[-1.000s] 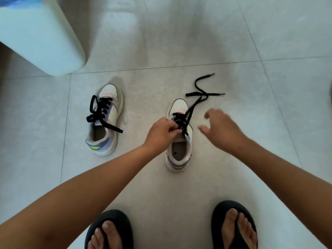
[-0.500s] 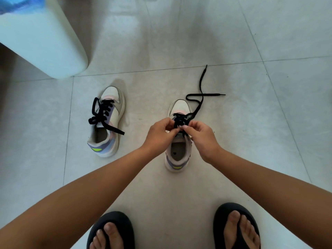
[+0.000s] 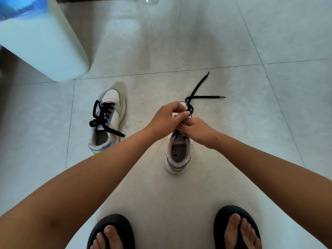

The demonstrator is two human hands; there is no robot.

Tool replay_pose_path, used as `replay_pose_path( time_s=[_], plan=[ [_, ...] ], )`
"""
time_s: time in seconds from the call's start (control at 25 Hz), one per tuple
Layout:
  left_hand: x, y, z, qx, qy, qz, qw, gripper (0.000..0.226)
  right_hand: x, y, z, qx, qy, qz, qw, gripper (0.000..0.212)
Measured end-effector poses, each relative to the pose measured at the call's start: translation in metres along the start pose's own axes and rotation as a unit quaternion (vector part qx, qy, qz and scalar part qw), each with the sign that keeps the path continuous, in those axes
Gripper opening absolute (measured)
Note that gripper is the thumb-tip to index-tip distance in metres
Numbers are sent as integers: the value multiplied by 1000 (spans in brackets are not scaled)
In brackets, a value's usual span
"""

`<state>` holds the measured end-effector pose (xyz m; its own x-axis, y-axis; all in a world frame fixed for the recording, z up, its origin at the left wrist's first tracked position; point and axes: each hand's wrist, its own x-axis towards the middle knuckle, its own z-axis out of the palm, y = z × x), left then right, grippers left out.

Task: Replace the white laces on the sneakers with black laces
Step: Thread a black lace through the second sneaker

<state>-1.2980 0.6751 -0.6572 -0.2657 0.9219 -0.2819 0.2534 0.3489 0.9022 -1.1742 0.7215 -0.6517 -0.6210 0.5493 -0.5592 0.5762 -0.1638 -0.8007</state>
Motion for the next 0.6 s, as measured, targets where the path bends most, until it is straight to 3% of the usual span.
replay_pose_path(
  time_s=[0.08,0.16,0.24,0.28,0.4,0.48,0.52,0.6],
  plan=[
    [0,-2,-8,235,-89,51,967,23,3,1,-5,34,21,39,998,31],
    [-7,-10,-22,412,-56,100,904,34,6,6,-11,132,33,108,985,22],
    [-23,-22,-35,428,-37,162,889,42,8,11,-16,261,25,164,951,17],
    [-35,-28,-37,431,-83,159,885,44,9,13,-17,297,22,180,938,20],
    [-62,-24,-32,401,-324,-52,855,37,10,14,-16,325,14,177,929,25],
    [-55,-16,-30,423,-352,-86,831,31,11,12,-15,230,25,119,966,28],
    [-46,-13,-29,423,-306,-63,851,28,10,12,-15,146,33,68,986,30],
    [-23,-9,-25,314,-178,-10,932,36,8,13,-11,-38,54,-77,995,28]
  ],
)
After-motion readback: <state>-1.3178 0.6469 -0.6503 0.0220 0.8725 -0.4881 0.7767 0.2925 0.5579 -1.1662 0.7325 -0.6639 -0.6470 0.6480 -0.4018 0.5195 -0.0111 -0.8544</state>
